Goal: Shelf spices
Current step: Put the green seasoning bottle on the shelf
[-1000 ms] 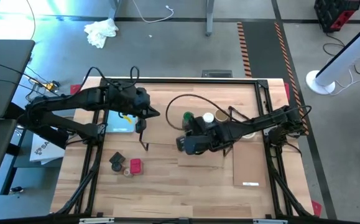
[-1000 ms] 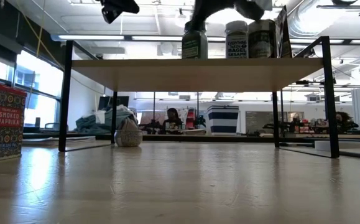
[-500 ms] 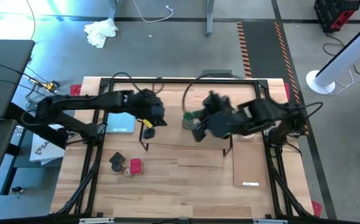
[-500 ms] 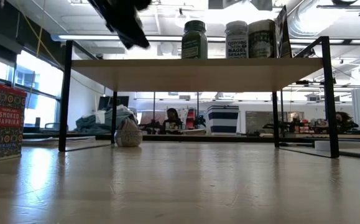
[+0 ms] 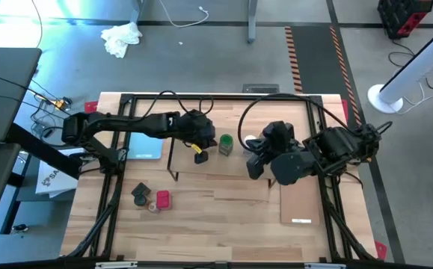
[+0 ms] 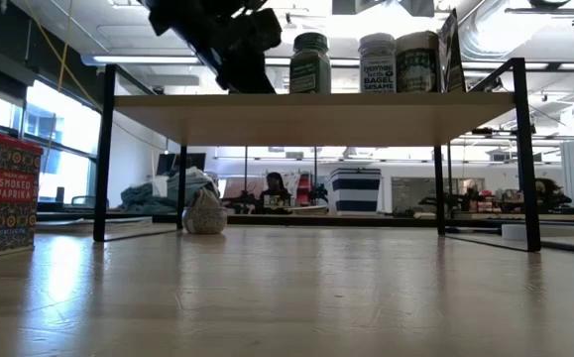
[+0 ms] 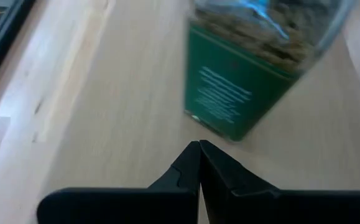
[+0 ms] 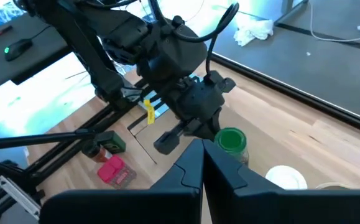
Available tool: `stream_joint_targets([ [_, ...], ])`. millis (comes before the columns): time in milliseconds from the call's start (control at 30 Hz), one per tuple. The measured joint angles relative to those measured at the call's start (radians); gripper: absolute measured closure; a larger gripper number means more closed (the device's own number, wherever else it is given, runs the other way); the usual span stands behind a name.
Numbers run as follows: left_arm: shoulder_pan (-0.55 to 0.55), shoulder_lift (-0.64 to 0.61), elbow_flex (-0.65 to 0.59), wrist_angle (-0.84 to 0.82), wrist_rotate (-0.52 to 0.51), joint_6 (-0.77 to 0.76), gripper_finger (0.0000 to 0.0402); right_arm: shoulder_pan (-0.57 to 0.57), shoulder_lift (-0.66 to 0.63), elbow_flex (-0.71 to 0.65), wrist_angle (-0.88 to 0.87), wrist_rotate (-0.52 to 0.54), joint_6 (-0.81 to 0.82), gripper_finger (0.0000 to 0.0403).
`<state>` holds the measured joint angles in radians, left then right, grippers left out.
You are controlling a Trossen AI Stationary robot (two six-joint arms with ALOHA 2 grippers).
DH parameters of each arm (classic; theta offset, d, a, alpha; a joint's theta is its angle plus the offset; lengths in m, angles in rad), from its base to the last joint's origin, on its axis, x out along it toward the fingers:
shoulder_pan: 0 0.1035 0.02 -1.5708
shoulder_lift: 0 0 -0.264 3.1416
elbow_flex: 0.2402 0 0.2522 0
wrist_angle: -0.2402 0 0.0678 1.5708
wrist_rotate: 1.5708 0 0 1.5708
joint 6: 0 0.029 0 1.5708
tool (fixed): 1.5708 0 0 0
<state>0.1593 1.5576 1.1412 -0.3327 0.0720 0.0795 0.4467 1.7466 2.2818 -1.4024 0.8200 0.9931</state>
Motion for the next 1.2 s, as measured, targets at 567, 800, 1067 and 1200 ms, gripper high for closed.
stream_joint_targets([
  [567,-0.081,0.014,0.000,0.072,-0.050,-0.128,0.0401,0.005,0.001,0.000,-0.001,0.021,0.002,0.0403],
  [800,-0.133,0.014,0.000,0.077,-0.051,-0.165,0.0401,0.005,0.004,0.000,-0.006,0.001,0.002,0.0403],
  [1067,-0.162,0.013,0.000,0.107,-0.082,-0.185,0.0401,0.020,0.026,-0.001,-0.086,-0.004,0.080,0.0403],
  [1200,-0.162,0.013,0.000,0.130,-0.106,-0.184,0.0401,0.020,0.036,-0.001,-0.084,-0.006,0.083,0.0403],
])
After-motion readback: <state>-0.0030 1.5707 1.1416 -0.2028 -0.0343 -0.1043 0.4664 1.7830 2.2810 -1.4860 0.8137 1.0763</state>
